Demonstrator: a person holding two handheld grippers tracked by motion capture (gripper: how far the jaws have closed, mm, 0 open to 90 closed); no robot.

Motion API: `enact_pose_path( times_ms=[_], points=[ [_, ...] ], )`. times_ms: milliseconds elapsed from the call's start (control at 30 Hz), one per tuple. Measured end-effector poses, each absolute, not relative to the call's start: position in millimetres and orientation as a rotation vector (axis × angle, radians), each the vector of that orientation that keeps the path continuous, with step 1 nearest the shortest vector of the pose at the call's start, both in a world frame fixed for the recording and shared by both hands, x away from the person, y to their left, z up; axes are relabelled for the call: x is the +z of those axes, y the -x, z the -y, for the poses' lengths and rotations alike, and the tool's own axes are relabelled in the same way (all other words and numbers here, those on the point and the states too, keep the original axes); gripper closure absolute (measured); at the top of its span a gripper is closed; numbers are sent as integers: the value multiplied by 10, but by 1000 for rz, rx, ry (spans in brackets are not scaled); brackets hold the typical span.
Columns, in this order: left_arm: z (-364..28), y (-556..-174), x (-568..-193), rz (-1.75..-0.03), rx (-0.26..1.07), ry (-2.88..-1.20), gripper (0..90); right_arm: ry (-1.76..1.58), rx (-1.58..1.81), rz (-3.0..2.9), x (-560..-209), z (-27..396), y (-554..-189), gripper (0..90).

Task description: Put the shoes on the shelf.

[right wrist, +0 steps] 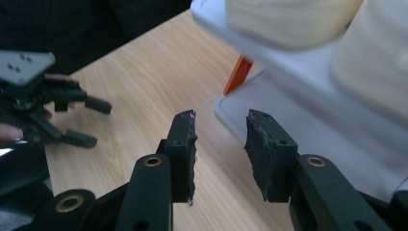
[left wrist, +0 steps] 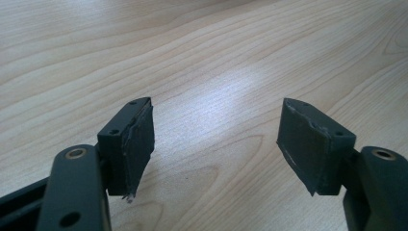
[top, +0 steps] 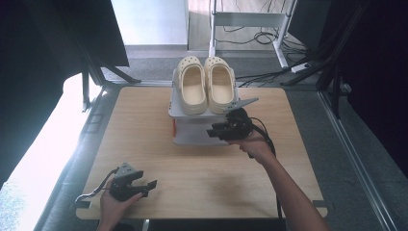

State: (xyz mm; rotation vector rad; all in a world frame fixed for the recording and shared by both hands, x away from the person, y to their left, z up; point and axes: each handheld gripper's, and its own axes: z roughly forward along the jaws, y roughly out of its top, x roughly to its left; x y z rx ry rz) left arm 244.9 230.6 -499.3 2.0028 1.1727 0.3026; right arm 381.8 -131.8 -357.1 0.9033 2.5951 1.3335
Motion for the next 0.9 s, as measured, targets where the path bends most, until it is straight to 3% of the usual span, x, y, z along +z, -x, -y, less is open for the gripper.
enact_pose_path(
  times_ms=[400, 900],
  points=[
    [-2248, -2448, -4990, -1164, 298, -2013, 296, -930, 1382, -2599, -4158, 1528, -3558, 631],
    [-2225, -2452, -4996, -1160, 295, -2018, 295, -946, 1391, -2586, -4298, 1593, -3534, 625]
  ],
)
